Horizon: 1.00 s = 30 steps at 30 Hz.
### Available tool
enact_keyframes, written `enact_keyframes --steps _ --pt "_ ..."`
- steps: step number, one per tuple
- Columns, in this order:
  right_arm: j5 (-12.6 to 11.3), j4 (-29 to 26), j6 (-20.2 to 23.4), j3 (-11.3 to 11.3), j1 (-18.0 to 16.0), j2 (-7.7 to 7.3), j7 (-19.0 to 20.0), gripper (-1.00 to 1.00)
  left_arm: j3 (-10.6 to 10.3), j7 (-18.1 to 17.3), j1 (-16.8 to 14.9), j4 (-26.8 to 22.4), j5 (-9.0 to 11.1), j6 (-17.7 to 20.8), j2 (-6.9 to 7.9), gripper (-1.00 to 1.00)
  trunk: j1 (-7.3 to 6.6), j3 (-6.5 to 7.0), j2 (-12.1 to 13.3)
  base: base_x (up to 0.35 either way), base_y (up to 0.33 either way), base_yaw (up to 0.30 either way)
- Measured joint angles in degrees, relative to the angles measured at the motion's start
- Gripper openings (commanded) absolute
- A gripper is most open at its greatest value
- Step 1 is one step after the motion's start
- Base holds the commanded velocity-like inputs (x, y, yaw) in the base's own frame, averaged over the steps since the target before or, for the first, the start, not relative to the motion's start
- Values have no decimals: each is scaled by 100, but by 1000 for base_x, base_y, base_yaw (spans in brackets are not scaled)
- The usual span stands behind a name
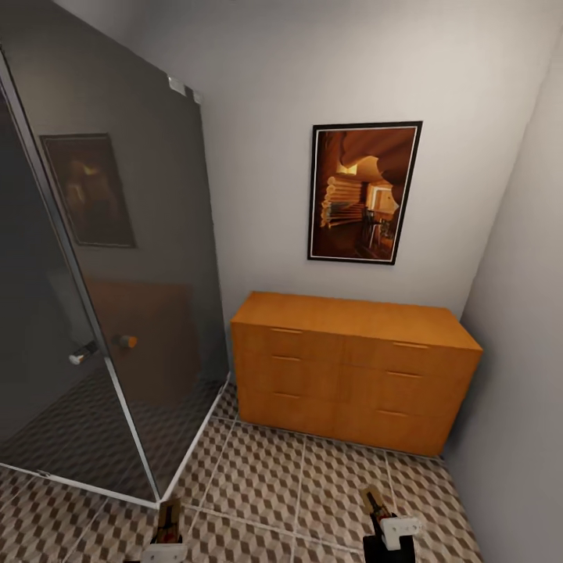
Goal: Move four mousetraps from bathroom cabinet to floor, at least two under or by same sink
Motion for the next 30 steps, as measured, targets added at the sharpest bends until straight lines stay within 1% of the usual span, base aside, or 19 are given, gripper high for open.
enact_keyframes --steps 20,30 --pt "1 0 -4 1 0 5 0 -100 -2 0 0 0 0 0 -8 -100 0 0 0 0 0 258" --pt "1 0 1 1 0 12 0 -100 0 0 0 2 1 0 -43 -100 0 0 0 0 0 259"
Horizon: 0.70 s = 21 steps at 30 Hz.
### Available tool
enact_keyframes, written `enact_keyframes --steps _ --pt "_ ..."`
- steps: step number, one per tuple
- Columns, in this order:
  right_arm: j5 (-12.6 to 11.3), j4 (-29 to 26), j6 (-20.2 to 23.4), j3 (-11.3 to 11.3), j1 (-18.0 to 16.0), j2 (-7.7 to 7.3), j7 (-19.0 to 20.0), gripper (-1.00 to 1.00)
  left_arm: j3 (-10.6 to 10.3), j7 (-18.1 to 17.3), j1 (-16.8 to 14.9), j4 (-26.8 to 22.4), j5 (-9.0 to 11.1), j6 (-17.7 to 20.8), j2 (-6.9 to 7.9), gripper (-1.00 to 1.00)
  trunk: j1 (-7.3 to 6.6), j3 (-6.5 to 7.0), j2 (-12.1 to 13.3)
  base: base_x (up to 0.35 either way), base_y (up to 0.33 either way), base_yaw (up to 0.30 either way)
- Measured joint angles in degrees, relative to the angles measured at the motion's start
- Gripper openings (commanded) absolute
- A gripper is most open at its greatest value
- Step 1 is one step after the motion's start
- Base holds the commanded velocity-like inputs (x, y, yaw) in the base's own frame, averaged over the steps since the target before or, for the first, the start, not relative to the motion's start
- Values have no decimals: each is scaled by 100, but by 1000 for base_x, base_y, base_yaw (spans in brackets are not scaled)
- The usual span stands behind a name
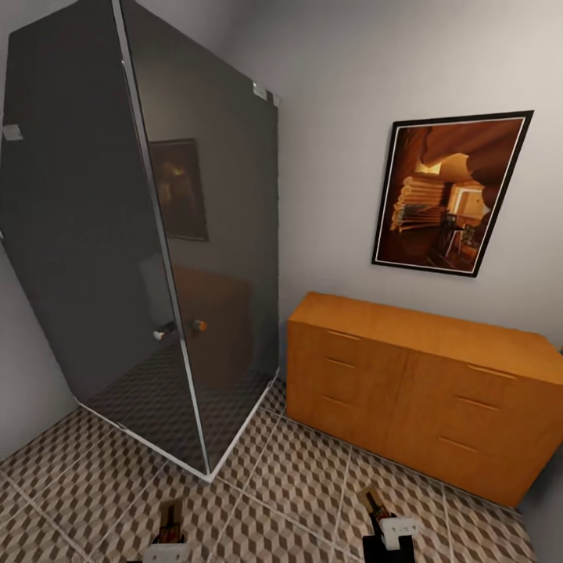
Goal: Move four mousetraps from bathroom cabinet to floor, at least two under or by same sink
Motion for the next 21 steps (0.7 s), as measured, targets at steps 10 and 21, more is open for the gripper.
enact_keyframes --steps 10,21 --pt "-1 6 5 -1 0 10 0 -100 0 0 0 -1 0 0 -1 -100 0 0 0 0 0 260" --pt "-1 1 15 -2 0 14 0 -100 0 0 0 -2 -1 0 -1 -100 0 0 0 0 0 260"
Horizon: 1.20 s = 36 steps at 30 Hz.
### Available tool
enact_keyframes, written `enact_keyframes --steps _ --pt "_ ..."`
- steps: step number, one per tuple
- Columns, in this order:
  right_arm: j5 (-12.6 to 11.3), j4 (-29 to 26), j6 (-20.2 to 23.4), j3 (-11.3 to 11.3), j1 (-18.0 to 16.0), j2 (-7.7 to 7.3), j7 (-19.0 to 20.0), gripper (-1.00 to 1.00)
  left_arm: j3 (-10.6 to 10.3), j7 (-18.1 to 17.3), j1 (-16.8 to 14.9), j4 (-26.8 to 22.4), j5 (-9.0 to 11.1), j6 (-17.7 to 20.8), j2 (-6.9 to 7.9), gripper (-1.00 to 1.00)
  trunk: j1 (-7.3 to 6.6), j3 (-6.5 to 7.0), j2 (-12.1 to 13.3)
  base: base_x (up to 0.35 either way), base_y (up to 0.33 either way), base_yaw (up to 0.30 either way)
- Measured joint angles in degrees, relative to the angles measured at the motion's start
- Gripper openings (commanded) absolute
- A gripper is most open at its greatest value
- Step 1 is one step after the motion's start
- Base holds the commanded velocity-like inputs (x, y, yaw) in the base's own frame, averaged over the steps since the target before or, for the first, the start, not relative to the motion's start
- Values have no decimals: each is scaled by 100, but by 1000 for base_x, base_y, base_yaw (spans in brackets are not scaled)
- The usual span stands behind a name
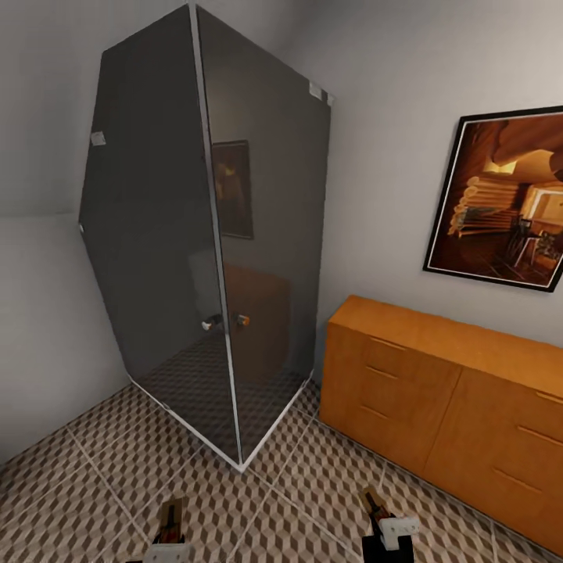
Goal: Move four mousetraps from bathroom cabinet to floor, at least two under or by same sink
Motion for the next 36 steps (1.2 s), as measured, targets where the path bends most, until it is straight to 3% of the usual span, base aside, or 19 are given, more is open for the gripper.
enact_keyframes --steps 36 --pt "1 3 4 1 0 0 0 -100 0 0 0 0 1 0 0 -100 0 0 0 0 0 262"
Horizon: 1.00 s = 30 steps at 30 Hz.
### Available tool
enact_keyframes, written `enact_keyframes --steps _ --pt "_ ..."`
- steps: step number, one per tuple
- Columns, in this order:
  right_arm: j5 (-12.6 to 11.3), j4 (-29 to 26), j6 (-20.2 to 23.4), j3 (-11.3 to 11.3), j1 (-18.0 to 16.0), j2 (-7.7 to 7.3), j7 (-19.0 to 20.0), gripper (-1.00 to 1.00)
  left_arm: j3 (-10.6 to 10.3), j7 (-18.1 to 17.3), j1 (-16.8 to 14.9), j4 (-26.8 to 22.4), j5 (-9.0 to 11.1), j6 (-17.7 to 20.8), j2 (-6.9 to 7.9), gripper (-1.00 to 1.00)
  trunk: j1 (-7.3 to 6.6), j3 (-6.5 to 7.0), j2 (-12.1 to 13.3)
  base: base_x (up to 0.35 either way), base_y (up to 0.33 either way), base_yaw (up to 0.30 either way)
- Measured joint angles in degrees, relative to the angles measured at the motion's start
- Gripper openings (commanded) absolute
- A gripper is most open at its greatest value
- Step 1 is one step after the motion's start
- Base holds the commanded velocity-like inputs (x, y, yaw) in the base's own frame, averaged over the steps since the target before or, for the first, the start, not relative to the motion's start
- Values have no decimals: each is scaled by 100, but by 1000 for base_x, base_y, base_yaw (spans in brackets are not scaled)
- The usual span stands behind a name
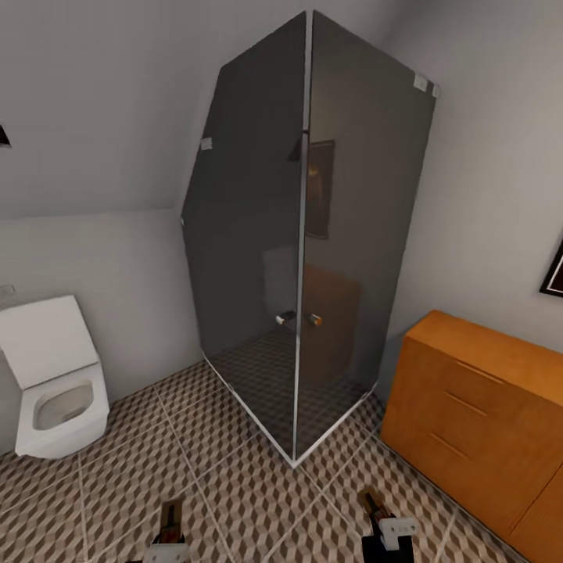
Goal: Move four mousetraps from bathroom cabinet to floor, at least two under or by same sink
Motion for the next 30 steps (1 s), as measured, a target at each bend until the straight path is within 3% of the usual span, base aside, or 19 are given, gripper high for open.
enact_keyframes --steps 30 --pt "-1 5 5 6 0 9 0 -100 1 0 0 0 0 0 -4 -100 0 0 0 0 0 275"
